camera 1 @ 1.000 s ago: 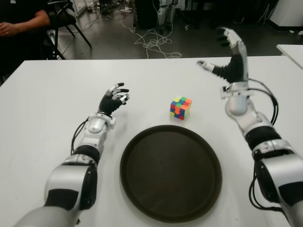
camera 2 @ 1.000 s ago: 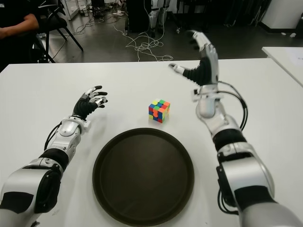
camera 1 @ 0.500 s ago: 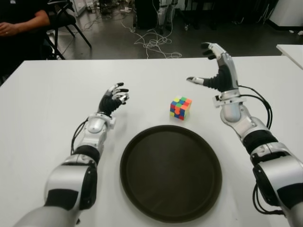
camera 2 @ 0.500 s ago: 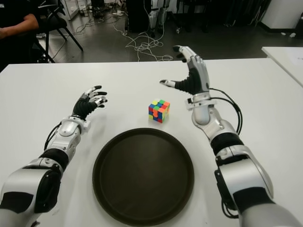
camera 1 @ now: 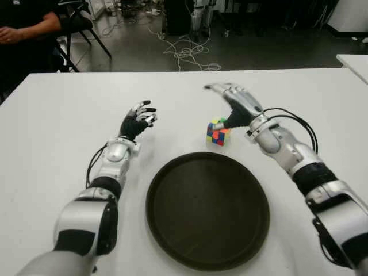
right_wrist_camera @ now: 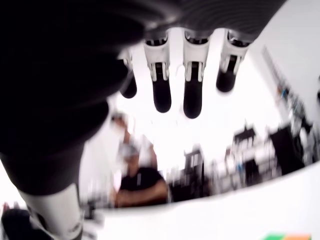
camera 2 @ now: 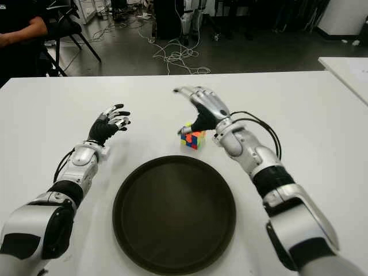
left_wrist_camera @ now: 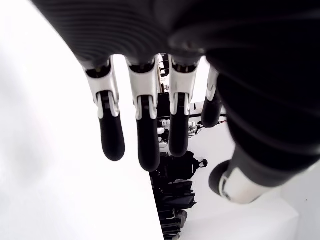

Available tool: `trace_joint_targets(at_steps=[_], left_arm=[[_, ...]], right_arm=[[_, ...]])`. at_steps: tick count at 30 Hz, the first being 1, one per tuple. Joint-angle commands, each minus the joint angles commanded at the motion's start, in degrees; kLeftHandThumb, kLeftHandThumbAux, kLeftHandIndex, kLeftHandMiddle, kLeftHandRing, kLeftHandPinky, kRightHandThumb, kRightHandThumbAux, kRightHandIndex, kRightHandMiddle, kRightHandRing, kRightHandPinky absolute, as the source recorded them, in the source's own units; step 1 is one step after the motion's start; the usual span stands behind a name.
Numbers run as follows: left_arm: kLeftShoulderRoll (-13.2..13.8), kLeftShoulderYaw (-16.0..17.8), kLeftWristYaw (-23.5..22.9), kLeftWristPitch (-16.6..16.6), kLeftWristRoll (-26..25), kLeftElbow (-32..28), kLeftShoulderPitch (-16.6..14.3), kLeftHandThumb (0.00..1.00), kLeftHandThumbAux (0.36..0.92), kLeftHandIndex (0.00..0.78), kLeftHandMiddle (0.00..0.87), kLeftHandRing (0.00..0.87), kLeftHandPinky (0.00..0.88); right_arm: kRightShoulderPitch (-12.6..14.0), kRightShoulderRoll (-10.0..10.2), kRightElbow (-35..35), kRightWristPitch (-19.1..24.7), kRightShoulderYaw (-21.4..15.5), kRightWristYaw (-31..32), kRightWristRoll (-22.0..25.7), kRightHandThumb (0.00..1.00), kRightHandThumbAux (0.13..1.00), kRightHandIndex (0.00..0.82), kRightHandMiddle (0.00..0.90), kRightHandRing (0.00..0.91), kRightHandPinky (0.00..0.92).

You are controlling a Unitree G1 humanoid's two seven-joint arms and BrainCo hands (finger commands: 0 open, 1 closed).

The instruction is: Pick up the Rubik's Cube and put it in the plate

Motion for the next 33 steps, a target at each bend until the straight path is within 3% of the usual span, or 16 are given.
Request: trace_joint_targets(at_steps=[5,11,33], left_arm=[[0.07,-0.09,0.24,0.05,0.11,-0.05,0.00,0.353,0.718,0.162,0.273,0.320,0.349],[0.04,0.31,-0.28,0.39,-0.42,-0.03,-0.01,0.375,0.719,0.159,0.265,0.313,0.344],[0.18,0.20,-0.39,0.24,-0.09,-0.01,0.06,0.351,0.709,0.160,0.270,0.315,0.345]], right_arm=[[1.33,-1.02,-6.64,5.01,0.26,5.47,-1.22,0.000,0.805,0.117,0.151,0.138,0.105],[2.60,-1.71,-11.39,9.08,0.45,7.48,-3.28,0.000,0.800,0.115,0.142,0.128,0.103],[3.44,-2.36,-14.69,11.70,1.57,8.20,-5.27,0.000,0.806,0.103,0.133,0.119,0.100]])
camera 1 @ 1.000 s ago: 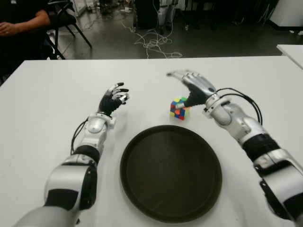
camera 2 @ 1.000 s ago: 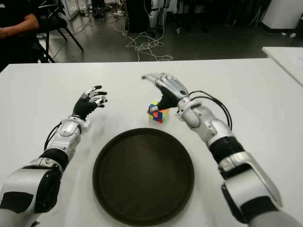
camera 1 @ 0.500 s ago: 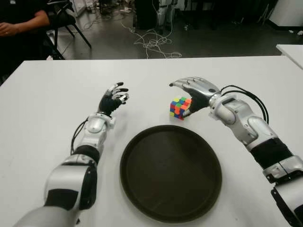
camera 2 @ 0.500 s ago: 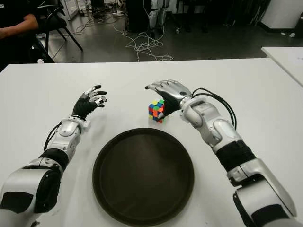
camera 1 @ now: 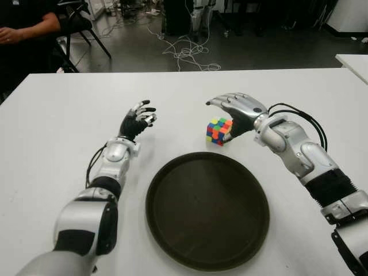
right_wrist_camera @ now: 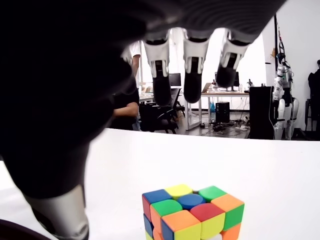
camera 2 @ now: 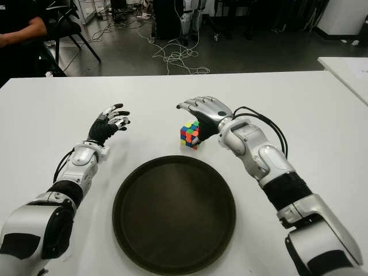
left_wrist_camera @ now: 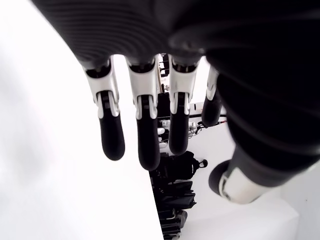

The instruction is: Pick up the Rubik's Cube and put it in the plate

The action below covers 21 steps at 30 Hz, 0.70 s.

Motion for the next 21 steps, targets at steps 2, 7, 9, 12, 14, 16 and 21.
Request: trace_joint_targets(at_steps=[2,7,9,12,14,16,21], left_arm=[[-0.03,0.05,-0.07,0.08,-0.07,0.02,-0.03,0.353,0.709,0.159,0.267,0.313,0.346],[-0.11,0.17,-0.02,0.16,-0.18,0.03,-0.02,0.377,0.713,0.163,0.274,0.316,0.347],[-0.08,0.04,0.24,0.10,0.00,0.02,-0.02,0.376,0.715,0.163,0.276,0.318,0.347],[-0.05,-0.10,0.45,0.02,0.16,0.00,-0.01,0.368,0.710,0.164,0.278,0.320,0.350],[-0.04,-0.13,0.41,-0.04,0.17,-0.01,-0.02,0.362,0.705,0.163,0.280,0.323,0.354],[-0.02,-0.12,0.26,-0.15,0.12,-0.01,-0.02,0.362,0.704,0.163,0.280,0.325,0.355],[-0.02,-0.07,0.12,-0.25,0.02,-0.02,0.00,0.369,0.706,0.162,0.277,0.325,0.355]], right_arm=[[-0.20,0.05,0.49,0.01,0.11,-0.13,-0.06,0.000,0.802,0.102,0.133,0.118,0.097],[0.00,0.46,0.58,1.17,-0.21,-1.33,-0.35,0.000,0.791,0.099,0.132,0.118,0.094],[0.13,1.45,1.03,2.94,-0.55,-2.77,-0.64,0.000,0.789,0.098,0.133,0.119,0.094],[0.40,3.46,2.11,6.26,-1.11,-5.76,-1.06,0.000,0.785,0.100,0.136,0.127,0.099],[0.57,5.05,3.69,8.23,-1.34,-8.70,-1.27,0.000,0.789,0.106,0.145,0.141,0.109],[1.06,6.45,4.02,10.65,-1.91,-11.37,-1.42,0.000,0.801,0.115,0.154,0.155,0.120],[1.42,7.54,3.72,13.49,-2.14,-13.66,-1.46,0.000,0.820,0.129,0.165,0.170,0.130]])
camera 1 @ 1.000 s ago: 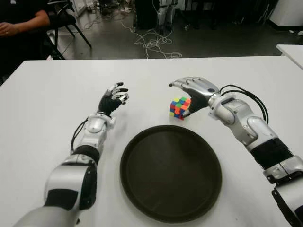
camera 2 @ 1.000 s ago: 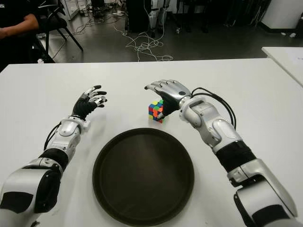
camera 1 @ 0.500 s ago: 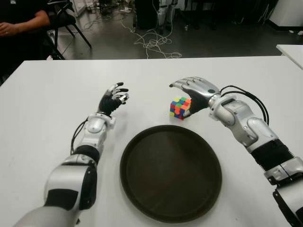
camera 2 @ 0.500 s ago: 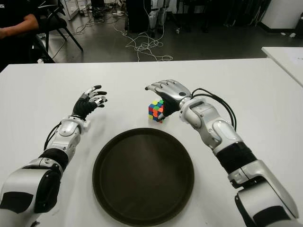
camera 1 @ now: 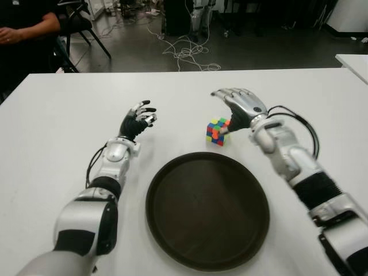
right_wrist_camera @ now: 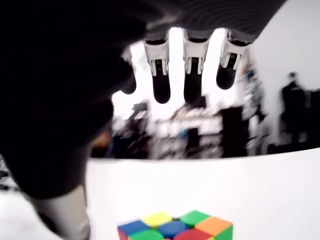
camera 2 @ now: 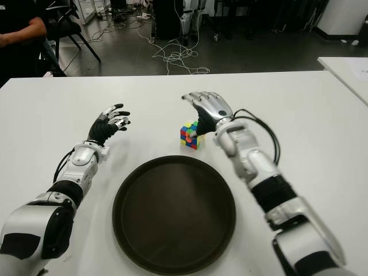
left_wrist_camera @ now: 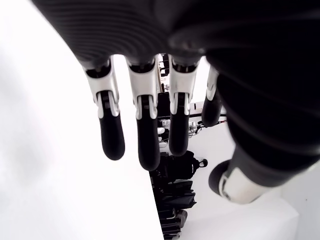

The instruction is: Pick up the Rubik's Cube and put it in the plate

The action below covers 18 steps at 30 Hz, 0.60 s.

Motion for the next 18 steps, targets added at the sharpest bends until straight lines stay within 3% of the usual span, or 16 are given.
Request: trace_joint_targets(at_steps=[5,12,18], left_arm=[[-0.06,-0.02,0.27,-0.02,0.05,0.02,0.03,0.387,0.717,0.163,0.276,0.324,0.360],[-0.02,-0.25,0.38,-0.46,0.28,0.03,0.10,0.372,0.708,0.163,0.277,0.325,0.366],[-0.02,-0.31,0.05,-0.67,0.19,-0.02,0.09,0.359,0.710,0.165,0.280,0.326,0.355]], right_arm=[[0.14,1.87,0.54,3.55,-0.39,-1.71,0.39,0.000,0.842,0.143,0.167,0.161,0.109],[0.23,2.26,0.65,4.31,-0.12,-3.12,0.47,0.000,0.863,0.184,0.204,0.198,0.148],[0.22,2.44,0.85,5.13,0.02,-4.38,0.18,0.000,0.896,0.211,0.304,0.321,0.287]])
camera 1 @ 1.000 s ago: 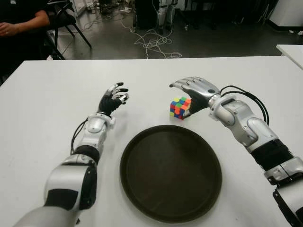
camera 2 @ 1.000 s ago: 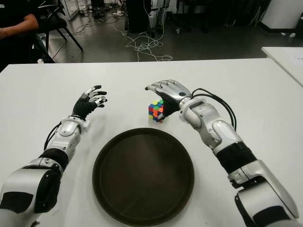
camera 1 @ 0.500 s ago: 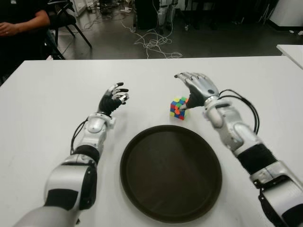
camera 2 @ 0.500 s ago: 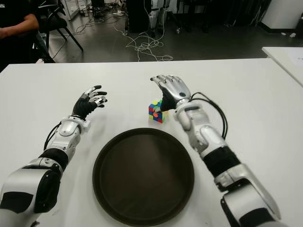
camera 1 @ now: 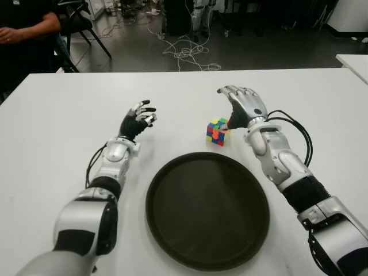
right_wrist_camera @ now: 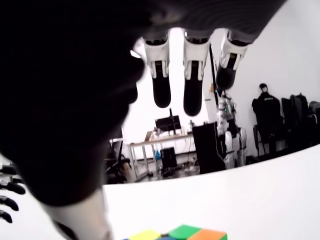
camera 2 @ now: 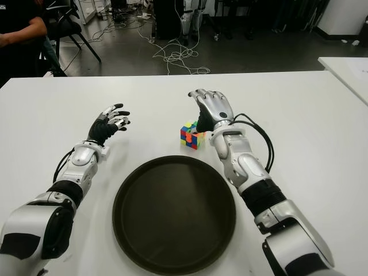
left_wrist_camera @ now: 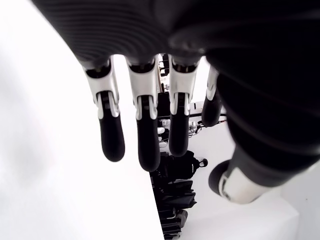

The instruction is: Pick up the Rubik's Cube and put it in the plate

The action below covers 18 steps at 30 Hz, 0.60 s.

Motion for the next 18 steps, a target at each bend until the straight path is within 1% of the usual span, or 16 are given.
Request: trace_joint_targets(at_steps=[3,8,13,16,18], left_arm=[[0.01,-0.10,0.11,0.17,0.06,0.00,-0.02,0.351,0.716,0.164,0.277,0.322,0.347],[0.00,-0.25,0.29,0.43,0.16,0.03,0.01,0.348,0.715,0.160,0.269,0.316,0.346],[0.02,-0.41,0.47,0.35,0.29,0.10,0.02,0.360,0.708,0.157,0.271,0.320,0.363],[0.05,-0.57,0.67,0.12,0.45,0.11,0.07,0.365,0.702,0.163,0.278,0.326,0.365],[0.06,-0.68,0.76,-0.17,0.52,0.10,0.12,0.365,0.697,0.165,0.281,0.328,0.364]], right_arm=[[0.00,0.12,-0.34,0.96,0.06,0.43,0.05,0.000,0.903,0.216,0.349,0.357,0.321],[0.18,0.25,-0.96,1.92,0.10,1.36,0.49,0.000,0.914,0.253,0.458,0.461,0.401],[0.38,0.37,-1.53,2.63,0.18,1.77,0.42,0.000,0.918,0.258,0.483,0.485,0.422],[0.50,0.39,-1.80,2.76,0.20,1.89,0.43,0.000,0.924,0.263,0.504,0.507,0.452],[0.62,0.42,-1.89,2.58,0.20,1.85,0.54,0.000,0.928,0.297,0.525,0.527,0.481]])
